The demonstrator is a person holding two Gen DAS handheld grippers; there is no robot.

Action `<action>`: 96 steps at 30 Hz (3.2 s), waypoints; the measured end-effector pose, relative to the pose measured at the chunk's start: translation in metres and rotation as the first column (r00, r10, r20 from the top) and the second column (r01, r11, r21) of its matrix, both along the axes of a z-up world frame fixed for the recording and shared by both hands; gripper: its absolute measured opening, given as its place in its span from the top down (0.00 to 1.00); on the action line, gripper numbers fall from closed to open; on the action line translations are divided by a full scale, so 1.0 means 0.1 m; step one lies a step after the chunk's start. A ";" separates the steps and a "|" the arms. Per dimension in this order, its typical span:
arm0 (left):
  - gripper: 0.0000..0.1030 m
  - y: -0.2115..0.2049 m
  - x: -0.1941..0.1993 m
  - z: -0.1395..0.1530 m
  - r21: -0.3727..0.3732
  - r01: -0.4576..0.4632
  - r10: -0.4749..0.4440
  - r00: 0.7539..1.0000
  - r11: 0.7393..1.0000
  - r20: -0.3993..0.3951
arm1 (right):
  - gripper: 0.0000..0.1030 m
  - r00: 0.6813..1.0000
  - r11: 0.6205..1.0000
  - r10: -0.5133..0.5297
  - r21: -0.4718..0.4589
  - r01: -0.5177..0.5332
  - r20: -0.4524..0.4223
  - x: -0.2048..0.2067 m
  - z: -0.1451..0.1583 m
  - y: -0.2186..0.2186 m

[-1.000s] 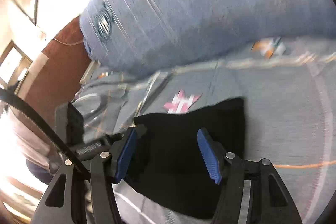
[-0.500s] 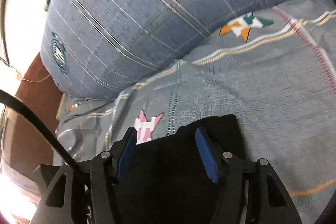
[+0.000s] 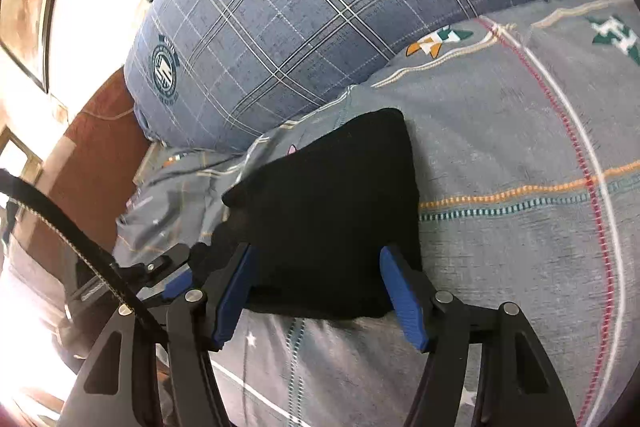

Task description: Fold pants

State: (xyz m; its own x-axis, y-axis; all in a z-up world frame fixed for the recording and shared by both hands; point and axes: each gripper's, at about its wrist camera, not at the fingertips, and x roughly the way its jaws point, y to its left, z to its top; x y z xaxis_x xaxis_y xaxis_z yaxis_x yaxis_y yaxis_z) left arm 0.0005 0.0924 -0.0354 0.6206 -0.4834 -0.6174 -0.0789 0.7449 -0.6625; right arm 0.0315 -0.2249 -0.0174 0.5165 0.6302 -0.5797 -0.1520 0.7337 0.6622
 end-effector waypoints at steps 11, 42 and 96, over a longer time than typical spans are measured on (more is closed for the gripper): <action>0.61 -0.39 0.15 0.07 0.152 0.144 -0.151 0.988 0.978 0.035 | 0.36 0.992 0.992 0.125 0.033 -0.124 -0.013 0.33 0.03 0.31; 0.64 -0.41 0.29 0.40 0.203 0.128 -0.150 0.984 0.971 0.098 | 0.67 0.990 0.977 0.106 0.193 -0.086 -0.093 0.50 -0.33 0.07; 0.00 -0.77 -1.96 1.49 0.636 -0.470 0.166 0.863 0.612 0.477 | 0.00 0.920 0.871 -0.074 -0.424 0.248 0.386 -1.98 0.80 0.38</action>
